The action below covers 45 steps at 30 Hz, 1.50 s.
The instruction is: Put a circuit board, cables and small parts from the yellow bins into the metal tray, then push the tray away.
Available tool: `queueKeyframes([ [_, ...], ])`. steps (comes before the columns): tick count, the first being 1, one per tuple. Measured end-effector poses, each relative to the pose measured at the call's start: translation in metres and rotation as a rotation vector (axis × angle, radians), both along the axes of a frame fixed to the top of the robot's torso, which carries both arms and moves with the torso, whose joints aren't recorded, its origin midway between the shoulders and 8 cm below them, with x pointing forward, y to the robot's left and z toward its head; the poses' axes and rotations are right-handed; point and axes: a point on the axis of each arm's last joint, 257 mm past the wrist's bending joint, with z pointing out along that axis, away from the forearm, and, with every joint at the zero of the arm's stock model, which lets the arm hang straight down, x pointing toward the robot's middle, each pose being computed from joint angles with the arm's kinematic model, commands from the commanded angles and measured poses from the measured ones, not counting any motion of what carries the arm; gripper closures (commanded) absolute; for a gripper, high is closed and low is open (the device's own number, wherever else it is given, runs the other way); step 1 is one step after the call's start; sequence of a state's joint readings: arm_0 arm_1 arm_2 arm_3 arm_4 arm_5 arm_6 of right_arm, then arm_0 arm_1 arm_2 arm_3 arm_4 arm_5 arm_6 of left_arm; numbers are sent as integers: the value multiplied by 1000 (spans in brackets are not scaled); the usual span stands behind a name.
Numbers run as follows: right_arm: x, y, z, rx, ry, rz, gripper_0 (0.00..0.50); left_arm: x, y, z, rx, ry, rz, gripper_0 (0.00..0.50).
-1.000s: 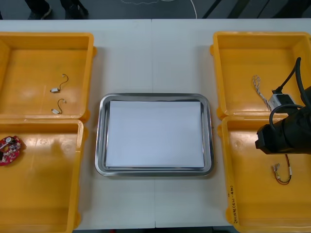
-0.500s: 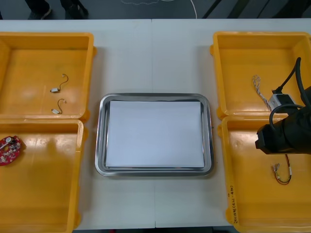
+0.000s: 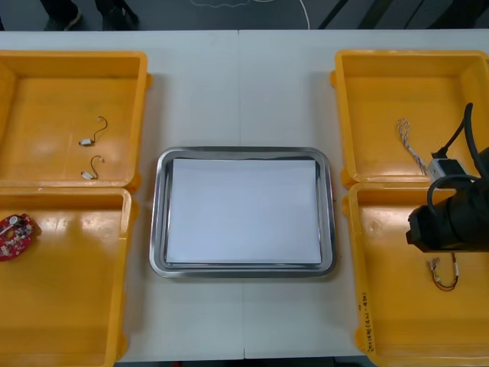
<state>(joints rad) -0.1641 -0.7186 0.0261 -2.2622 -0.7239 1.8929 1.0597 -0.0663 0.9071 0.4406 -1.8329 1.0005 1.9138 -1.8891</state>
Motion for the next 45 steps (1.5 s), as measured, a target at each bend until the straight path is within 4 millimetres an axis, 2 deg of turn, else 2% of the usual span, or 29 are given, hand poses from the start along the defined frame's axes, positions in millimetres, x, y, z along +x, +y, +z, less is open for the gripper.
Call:
queueKeyframes([
  [5, 0, -17, 0, -38, -11, -3, 0, 2, 2, -1, 47, -10, -241, 0],
  [8, 1, -22, 3, -81, -14, 80, 0, 3, 3, -1, 79, -18, -385, 0],
  [12, 5, -31, 7, -176, -23, 276, 0, 2, 7, -5, 73, -9, -395, 0],
  [20, 11, -51, 9, -182, -71, 252, 0, 15, 21, -10, 70, -34, -396, 0],
  [24, 12, -67, -3, -153, -69, 278, 0, 24, 25, -10, 124, -62, -515, 0],
  [30, 8, -92, -19, -78, -34, 184, 0, 32, 24, -14, 173, -76, -638, 0],
  [38, 8, -99, -33, -72, -51, 147, 0, 41, 17, -23, 191, -87, -661, 0],
  [45, -3, -104, -56, -53, -43, 108, 0, 55, 16, -25, 213, -128, -663, 0],
])
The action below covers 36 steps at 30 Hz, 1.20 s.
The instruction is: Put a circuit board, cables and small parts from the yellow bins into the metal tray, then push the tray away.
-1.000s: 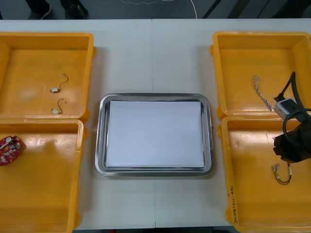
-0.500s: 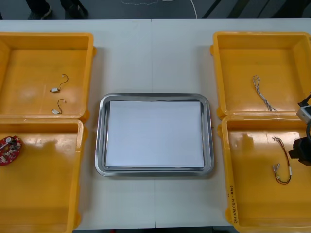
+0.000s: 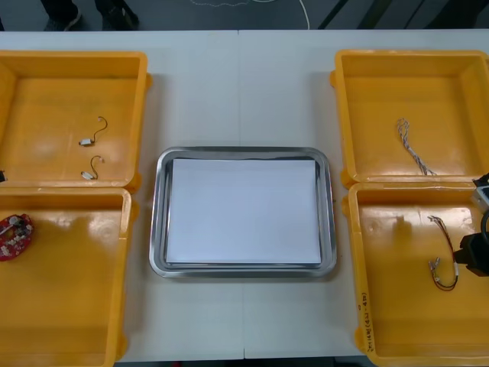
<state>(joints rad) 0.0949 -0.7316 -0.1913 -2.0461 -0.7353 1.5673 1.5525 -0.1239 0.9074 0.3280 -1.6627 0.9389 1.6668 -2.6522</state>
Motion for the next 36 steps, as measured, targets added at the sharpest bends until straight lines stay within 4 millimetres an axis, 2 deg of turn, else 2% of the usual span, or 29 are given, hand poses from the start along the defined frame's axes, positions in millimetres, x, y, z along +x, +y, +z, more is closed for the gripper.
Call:
queueKeyframes([
  [8, -2, -6, -25, 48, 21, -60, 0, 6, 5, -13, -10, -8, 23, 0],
  [13, -1, -9, -28, 54, 16, -71, 0, 4, 8, -22, -16, 5, 36, 0],
  [25, -6, -19, -44, 70, 18, -110, 0, 1, 10, -26, -15, 11, 41, 0],
  [36, -9, -11, -51, 93, 22, -116, 0, -8, 17, -36, -1, 25, 55, 0],
])
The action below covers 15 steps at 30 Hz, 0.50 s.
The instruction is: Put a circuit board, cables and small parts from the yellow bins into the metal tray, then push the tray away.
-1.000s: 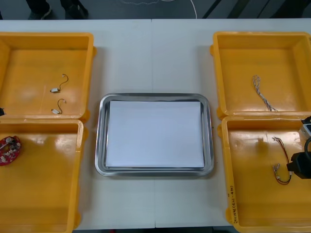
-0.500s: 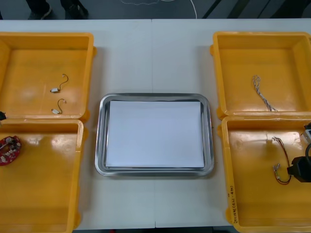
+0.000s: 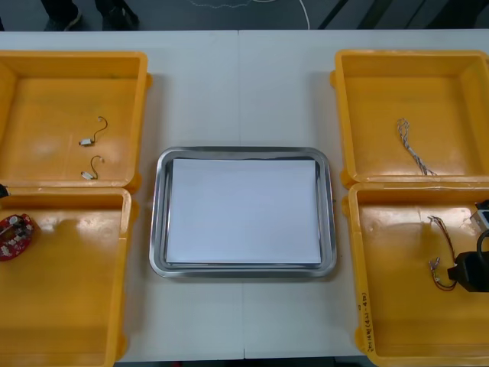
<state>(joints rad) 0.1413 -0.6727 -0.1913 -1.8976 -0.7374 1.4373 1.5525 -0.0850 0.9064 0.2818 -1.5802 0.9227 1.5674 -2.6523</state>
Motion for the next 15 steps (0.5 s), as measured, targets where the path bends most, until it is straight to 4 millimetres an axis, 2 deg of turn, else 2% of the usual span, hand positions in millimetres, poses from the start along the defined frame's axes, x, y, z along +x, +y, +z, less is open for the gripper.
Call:
queueKeyframes([
  [11, 7, 7, -2, 24, -37, -9, 0, 1, 1, -3, 6, -8, 6, 0],
  [15, 14, 4, -6, 33, -65, -29, 0, 3, 1, -6, 8, -17, 9, 0],
])
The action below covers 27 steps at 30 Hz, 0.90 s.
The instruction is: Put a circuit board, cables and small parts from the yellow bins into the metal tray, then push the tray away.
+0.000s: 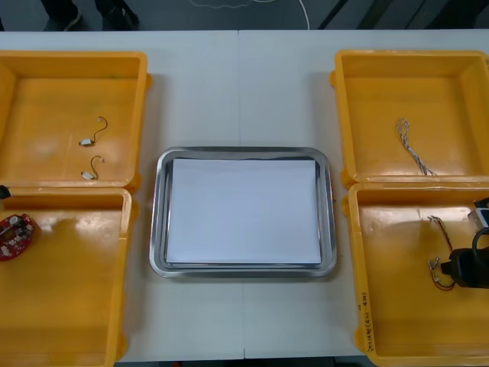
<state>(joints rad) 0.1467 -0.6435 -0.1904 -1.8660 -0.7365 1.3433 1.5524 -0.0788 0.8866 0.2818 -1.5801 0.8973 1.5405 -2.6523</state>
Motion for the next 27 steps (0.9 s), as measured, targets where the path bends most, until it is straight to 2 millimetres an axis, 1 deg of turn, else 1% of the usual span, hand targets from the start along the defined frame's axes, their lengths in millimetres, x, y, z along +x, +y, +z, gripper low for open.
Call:
queueKeyframes([
  [4, 8, -3, 2, -3, -33, -8, 0, 0, -4, -6, -7, 1, 3, 0],
  [10, 8, -3, 2, -4, -36, -8, 0, 0, -6, -9, -7, 2, 6, 0],
  [11, 8, -3, 2, -5, -36, -8, 37, 0, -6, -10, -7, 2, 6, 0],
  [12, 8, -3, 2, -5, -36, -8, 95, 0, -6, -11, -7, 3, 7, 0],
  [14, 8, -6, 2, -13, -35, -11, 311, 0, -6, -12, -7, 3, 7, 0],
  [15, 8, -7, 2, -16, -36, -12, 350, 0, -7, -12, -8, 4, 7, 0],
  [16, 8, -7, 2, -17, -36, -12, 406, 0, -7, -12, -8, 4, 8, 0],
  [17, 9, -7, 2, -17, -37, -12, 452, 0, -7, -13, -9, 4, 8, 0],
  [18, 9, -7, 2, -17, -37, -12, 483, 0, -7, -13, -9, 4, 8, 0],
  [19, 9, -7, 2, -17, -37, -13, 500, 0, -7, -13, -9, 4, 8, 0],
  [27, 9, -7, 2, -15, -38, -16, 500, -1, -7, -14, -6, 5, 10, 0],
])
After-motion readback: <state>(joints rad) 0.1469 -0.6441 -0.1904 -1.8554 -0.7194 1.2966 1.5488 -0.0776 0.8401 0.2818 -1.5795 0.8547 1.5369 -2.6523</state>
